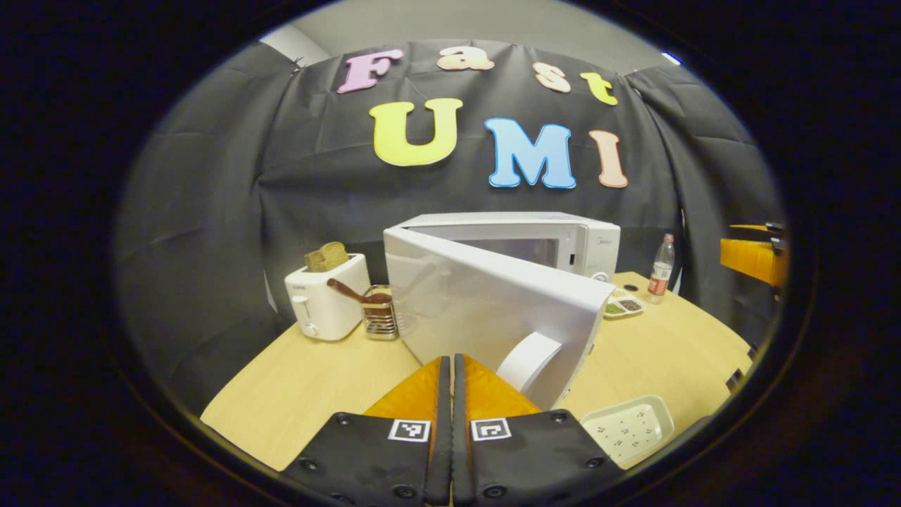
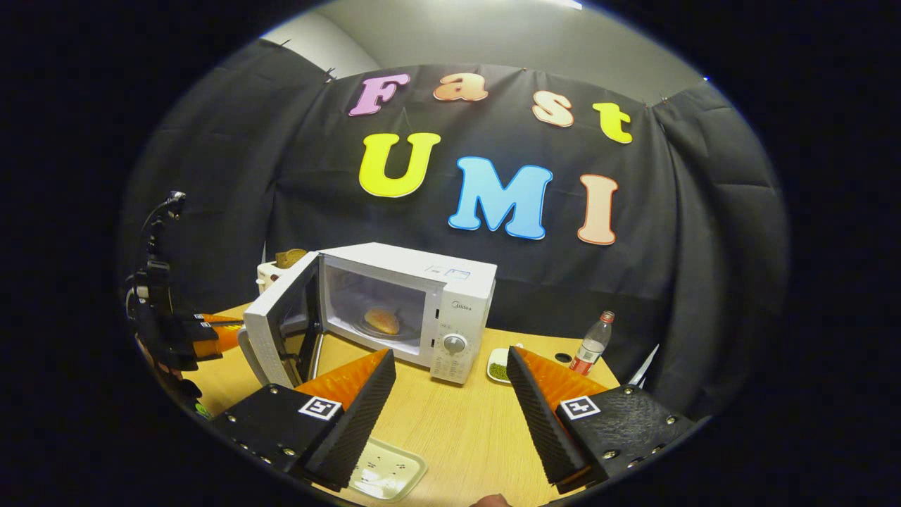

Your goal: Open the microwave oven with the left hand, put the food in, and close the microwave oven.

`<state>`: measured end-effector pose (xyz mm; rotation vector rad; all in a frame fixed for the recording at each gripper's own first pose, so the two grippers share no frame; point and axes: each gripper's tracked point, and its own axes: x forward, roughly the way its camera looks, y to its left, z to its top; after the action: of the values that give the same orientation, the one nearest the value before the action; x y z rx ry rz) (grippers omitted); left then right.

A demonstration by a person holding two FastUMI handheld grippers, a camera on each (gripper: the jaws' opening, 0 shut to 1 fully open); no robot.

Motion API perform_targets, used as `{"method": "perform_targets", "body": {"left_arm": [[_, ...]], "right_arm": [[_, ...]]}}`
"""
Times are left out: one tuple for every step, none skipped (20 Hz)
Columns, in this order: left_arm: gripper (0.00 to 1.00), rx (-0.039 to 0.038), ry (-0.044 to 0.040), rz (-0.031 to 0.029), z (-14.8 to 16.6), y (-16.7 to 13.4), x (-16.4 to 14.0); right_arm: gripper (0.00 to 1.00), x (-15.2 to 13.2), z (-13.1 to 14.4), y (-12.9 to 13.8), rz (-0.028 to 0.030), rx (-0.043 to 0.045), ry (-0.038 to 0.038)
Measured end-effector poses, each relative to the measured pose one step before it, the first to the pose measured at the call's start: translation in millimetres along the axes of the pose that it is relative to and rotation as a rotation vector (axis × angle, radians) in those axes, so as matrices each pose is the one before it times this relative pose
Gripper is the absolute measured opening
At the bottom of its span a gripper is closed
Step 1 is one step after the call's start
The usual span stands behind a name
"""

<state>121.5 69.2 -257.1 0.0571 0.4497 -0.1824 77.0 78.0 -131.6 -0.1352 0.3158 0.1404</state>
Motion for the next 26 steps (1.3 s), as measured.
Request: {"method": "perform_targets", "body": {"left_arm": [[0.07, 0.00617, 0.00046, -0.01164, 2.93, -7.21, 4.54], [0.07, 0.007, -0.00019, -0.01085, 4.08, -6.92, 5.42], [0.07, 0.0094, -0.00065, -0.01126, 3.88, -6.39, 5.54], [0.07, 0.00937, -0.00344, -0.0092, 4.6, -6.57, 5.15], [0.07, 0.00747, -0.00238, -0.01061, 3.12, -5.39, 5.25], [0.07, 0.00474, -0.00143, -0.01039, 4.28, -6.74, 6.2], [0.07, 0.00303, 0.00122, -0.01009, 2.54, -7.85, 6.15], [0.07, 0.00184, 0.00146, -0.00933, 1.92, -6.16, 5.81], [0.07, 0.00097, 0.00153, -0.00713, 3.34, -5.8, 6.77], [0.07, -0.0019, -0.00015, -0.00578, 2.93, -6.48, 6.62], [0.07, -0.00369, -0.00073, -0.00707, 1.82, -5.66, 6.6], [0.07, -0.00423, -0.0002, -0.006, 2.19, -5.19, 4.19], [0.07, -0.00234, -0.00231, -0.00561, 3.18, -5.49, 6.37], [0.07, -0.00113, -0.00116, -0.00521, 1.52, -4.55, 5.62], [0.07, -0.00003, 0.00015, -0.00453, 3.42, -3.71, 5.9], [0.07, 0.001, 0.00017, -0.00541, 3.22, -3.57, 4.91], [0.07, 0.00193, -0.00009, -0.00454, 0.57, -4.11, 6.57], [0.07, 0.00139, 0.00027, -0.00118, 1.91, -2.52, 4.66], [0.07, 0.00067, -0.00093, -0.00034, 2.81, -1.75, 5.19], [0.07, -0.00064, 0.00017, -0.00035, 0.77, -2.06, 5.64], [0.07, -0.00689, 0.00079, -0.00448, 1.78, -3.11, 5.26], [0.07, -0.00533, 0.00042, -0.00429, 1.29, -2.99, 4.92], [0.07, 0.00215, 0.00086, -0.00175, 1.94, -2.04, 5.25], [0.07, 0.00605, -0.00048, -0.0001, 2.97, -1.38, 5.26], [0.07, 0.00543, -0.00157, -0.00023, 4.03, -1.89, 5.2], [0.07, 0.00295, -0.00184, -0.00018, 3.5, 0.06, 5.52]], "right_arm": [[0.97, 1.46, 0.14, -4.86, -0.0054, 0.0102, -0.0002], [0.97, 0.54, -0.59, -4.83, -0.00462, 0.00862, -0.001], [0.97, 0.67, -0.39, -5.34, -0.00439, 0.00761, -0.00003], [0.97, 0.84, -1.48, -5.86, -0.00419, 0.00667, 0.00155], [0.97, 0.68, -0.61, -5.33, -0.00425, 0.00591, 0.00194], [0.97, 0.37, -1.41, -6.74, -0.00672, 0.00482, 0.0012], [0.97, -0.09, -0.49, -6.55, -0.00682, 0.00414, 0.00416], [0.97, 0.99, -0.84, -5.66, -0.00541, 0.0045, 0.00025], [0.97, -1.01, 0.42, -4.53, -0.00123, 0.0041, 0.00365], [0.97, 0.59, 0.81, -5.8, -0.00245, 0.00277, 0.00245], [0.98, 0.81, 0.02, -4.02, -0.00055, 0.00007, 0.00194], [0.98, 1.11, -0.06, -2.32, -0.0006, -0.00136, -0.00047], [0.97, -0.04, 0.8, -2.75, 0.00004, -0.00154, -0.00076], [0.97, 0.26, -0.3, -2.77, 0.00119, -0.00069, -0.00061], [0.97, 0.38, 0.07, -1.97, 0.00307, -0.00258, 0.00015], [0.97, 1.53, -1.42, -1.14, 0.00331, -0.00413, 0.00175], [0.98, 0.56, -0.56, -1.32, 0.00334, -0.00484, 0.00117], [0.98, 0.47, -2.11, -2.54, 0.00248, -0.00442, 0.00334], [0.97, 0.38, -0.99, -2.04, 0.0043, -0.00235, 0.00302], [0.98, 0.77, -1.23, -2.75, 0.00093, -0.00208, 0.00054], [0.98, 0.63, -0.38, -3.89, 0.00001, -0.00338, 0.00158], [0.97, 1.26, -1.31, -3.21, 0.00016, -0.0034, 0.00137], [0.98, 2.74, 0.65, -3.25, -0.00083, -0.00229, 0.00175], [0.98, 2.6, -0.05, -3.76, 0.00013, -0.00017, 0.00016], [0.98, 2.82, 0.8, -3.67, -0.00052, 0.00071, -0.00058], [0.98, 2.73, 0.17, -2.26, 0.00052, 0.00048, 0.00003]]}}
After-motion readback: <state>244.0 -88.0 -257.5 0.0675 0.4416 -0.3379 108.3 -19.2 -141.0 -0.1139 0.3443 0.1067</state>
